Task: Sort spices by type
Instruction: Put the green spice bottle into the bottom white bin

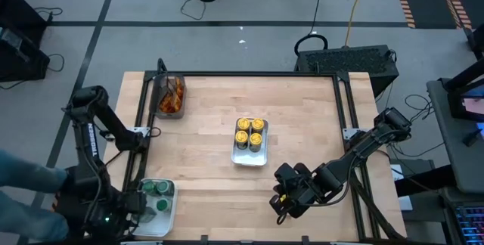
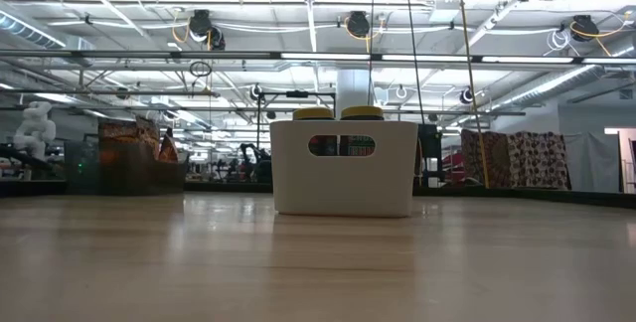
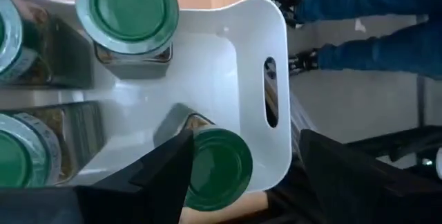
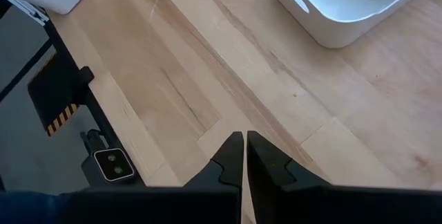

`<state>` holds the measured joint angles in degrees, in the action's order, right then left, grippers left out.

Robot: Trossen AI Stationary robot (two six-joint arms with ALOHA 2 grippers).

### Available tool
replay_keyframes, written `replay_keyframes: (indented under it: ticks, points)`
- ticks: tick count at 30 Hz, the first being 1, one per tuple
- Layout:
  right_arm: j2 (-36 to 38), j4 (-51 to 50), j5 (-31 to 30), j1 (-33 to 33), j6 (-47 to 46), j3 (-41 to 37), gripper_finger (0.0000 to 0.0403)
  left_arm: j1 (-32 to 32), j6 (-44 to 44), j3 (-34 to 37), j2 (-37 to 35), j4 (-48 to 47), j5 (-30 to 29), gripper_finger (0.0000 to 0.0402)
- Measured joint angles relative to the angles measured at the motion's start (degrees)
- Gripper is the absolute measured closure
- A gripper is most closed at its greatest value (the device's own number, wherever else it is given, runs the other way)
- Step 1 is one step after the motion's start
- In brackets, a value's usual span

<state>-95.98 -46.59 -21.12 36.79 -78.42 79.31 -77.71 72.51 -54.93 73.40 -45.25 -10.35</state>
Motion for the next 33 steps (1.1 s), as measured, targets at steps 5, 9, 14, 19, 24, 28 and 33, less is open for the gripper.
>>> replay_keyframes:
  ticks: [5, 9, 14, 19, 24, 28, 33]
  points:
    - [0.0, -0.03, -0.04, -0.37, 1.27, 0.0, 0.0403, 5.59, -0.12, -0.03, -0.04, -0.05, 2.91, 0.0135]
    - [-0.03, -0.11, -0.07, -0.39, 1.37, 0.0, 0.0403, 8.11, -1.71, -0.16, -0.03, -0.21, 3.85, 0.0135]
    - [-1.07, -0.06, 0.04, -0.33, 1.35, 0.0, 0.0403, 9.22, -7.71, -2.16, -0.02, -0.25, 1.2, 0.0135]
    - [-2.5, 0.04, 0.44, 0.06, 1.3, 0.0, 0.0403, 9.05, -8.86, -5.12, -0.02, -3.06, 0.69, 0.0135]
    - [-4.15, 1.0, 2.03, 0.46, 1.18, 0.0, 0.0403, 7.93, -5.71, -6.3, -0.04, -9.93, 3.5, 0.0135]
    - [-4.42, 2.03, 1.92, 0.81, 1.23, -0.02, 0.0403, 7.4, -2.9, -6.3, 0.75, -15.29, 6.24, 0.0135]
    - [-4.27, 2.76, 1.6, 0.83, 2.11, -0.02, 0.0403, 7.45, -2.32, -6.3, 2.67, -14.96, 8.63, 0.0135]
